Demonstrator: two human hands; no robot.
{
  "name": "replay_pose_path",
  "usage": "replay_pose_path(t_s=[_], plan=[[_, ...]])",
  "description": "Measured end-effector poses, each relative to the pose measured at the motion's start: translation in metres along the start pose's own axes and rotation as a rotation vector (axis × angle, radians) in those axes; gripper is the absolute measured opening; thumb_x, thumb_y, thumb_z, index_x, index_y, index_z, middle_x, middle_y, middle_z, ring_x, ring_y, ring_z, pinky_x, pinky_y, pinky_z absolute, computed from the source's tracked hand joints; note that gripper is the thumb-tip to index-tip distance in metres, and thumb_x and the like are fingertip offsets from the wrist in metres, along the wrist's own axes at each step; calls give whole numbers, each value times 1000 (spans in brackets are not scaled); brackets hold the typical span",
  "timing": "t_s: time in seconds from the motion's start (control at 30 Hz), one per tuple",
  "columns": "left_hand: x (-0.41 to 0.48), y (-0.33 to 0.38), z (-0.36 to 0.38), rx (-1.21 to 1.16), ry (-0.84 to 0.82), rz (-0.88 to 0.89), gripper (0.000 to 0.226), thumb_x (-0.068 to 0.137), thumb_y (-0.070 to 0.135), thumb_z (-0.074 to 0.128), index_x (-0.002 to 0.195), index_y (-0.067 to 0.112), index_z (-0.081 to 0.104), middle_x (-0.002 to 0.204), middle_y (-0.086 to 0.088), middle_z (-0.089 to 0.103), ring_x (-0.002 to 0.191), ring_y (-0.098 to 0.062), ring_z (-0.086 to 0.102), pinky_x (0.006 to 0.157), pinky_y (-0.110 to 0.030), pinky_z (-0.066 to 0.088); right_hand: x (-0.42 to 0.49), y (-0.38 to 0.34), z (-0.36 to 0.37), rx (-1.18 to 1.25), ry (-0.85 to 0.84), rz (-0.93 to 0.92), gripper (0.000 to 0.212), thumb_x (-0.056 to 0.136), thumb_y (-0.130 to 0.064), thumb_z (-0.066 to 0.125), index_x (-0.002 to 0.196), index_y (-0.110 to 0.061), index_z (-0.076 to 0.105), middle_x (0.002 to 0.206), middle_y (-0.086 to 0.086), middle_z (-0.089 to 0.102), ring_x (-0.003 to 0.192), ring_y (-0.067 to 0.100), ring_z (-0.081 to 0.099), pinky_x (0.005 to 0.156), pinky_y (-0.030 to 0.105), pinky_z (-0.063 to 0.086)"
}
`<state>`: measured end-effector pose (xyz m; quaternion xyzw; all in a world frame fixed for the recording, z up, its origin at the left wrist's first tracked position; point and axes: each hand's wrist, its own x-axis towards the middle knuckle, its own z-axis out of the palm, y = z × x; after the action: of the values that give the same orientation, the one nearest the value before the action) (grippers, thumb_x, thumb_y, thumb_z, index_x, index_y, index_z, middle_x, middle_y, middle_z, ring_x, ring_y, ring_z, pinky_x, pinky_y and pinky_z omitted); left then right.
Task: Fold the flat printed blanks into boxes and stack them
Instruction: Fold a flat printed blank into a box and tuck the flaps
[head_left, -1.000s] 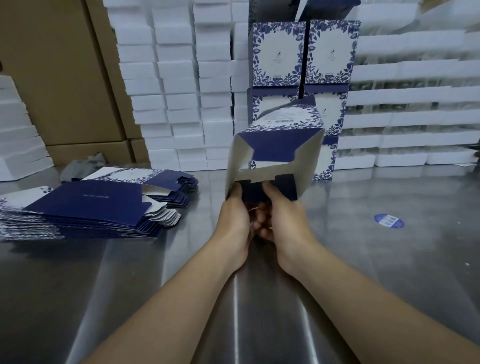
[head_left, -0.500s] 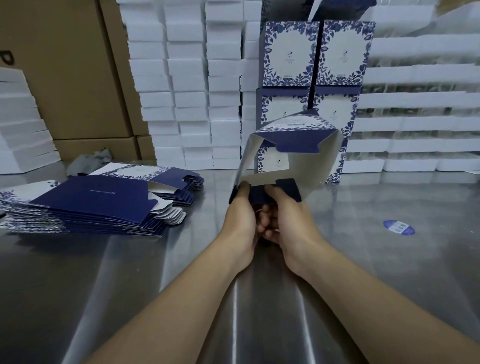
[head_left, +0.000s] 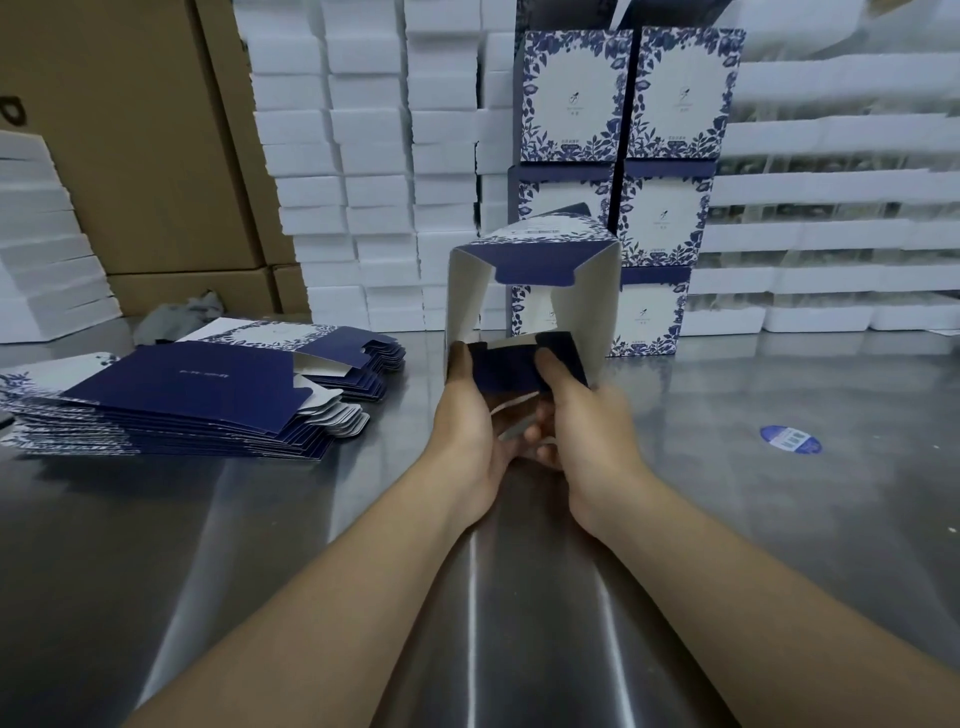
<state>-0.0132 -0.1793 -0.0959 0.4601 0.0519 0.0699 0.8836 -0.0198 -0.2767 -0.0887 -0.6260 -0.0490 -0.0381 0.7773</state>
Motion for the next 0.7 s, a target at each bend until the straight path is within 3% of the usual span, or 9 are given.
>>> replay_pose_path(t_s=[0.1, 0.17, 0.37, 0.47, 0.57, 0.63, 0.7], plan=[[0, -2, -1, 21, 61, 57, 60, 111, 57, 34, 103, 17, 78, 98, -13, 82, 91, -29, 80, 67, -39, 65, -2, 0, -7, -123, 134, -155, 29, 100, -28, 71, 107, -7, 53, 100, 14, 63, 89, 27, 59, 83, 40, 50], [0, -3, -3, 40, 112, 93, 50, 111, 52, 36, 110, 20, 73, 103, -9, 82, 101, -30, 77, 71, -40, 65, -3, -3, -13, -182, 221, -230, 36, 95, -32, 77, 109, -9, 52, 102, 12, 65, 90, 25, 61, 86, 40, 52], [1, -5, -5, 43, 154, 126, 42, 113, 46, 34, 112, 24, 70, 99, -3, 82, 94, -24, 79, 64, -33, 64, -4, -11, -18, -191, 296, -353, 43, 89, -38, 83, 104, -9, 55, 93, 8, 65, 85, 28, 63, 82, 42, 54], [0, -4, -7, 19, 160, 119, 42, 113, 47, 34, 119, 20, 67, 98, -5, 83, 86, -20, 81, 68, -35, 64, -8, -9, -14, -212, 248, -374, 42, 86, -38, 85, 103, -11, 57, 89, 3, 66, 82, 24, 64, 78, 38, 55], [-1, -4, -8, -2, 169, 127, 42, 114, 45, 33, 125, 21, 65, 108, -8, 81, 92, -22, 81, 75, -38, 65, -11, -6, -10, -235, 225, -403, 35, 88, -39, 82, 99, -16, 59, 86, -2, 66, 78, 18, 64, 73, 31, 54], [-1, -4, -7, 7, 167, 155, 37, 115, 39, 35, 134, 23, 62, 119, -10, 78, 101, -24, 79, 79, -41, 65, -11, -8, -9, -189, 232, -414, 32, 92, -38, 78, 91, -17, 54, 80, -4, 59, 73, 16, 55, 68, 28, 47], [-2, -4, -4, 42, 173, 205, 29, 115, 30, 40, 138, 27, 58, 123, -8, 75, 106, -24, 77, 83, -45, 65, -10, -14, -9, -114, 246, -390, 44, 93, -41, 75, 78, -16, 43, 73, -3, 45, 67, 15, 39, 63, 30, 35]])
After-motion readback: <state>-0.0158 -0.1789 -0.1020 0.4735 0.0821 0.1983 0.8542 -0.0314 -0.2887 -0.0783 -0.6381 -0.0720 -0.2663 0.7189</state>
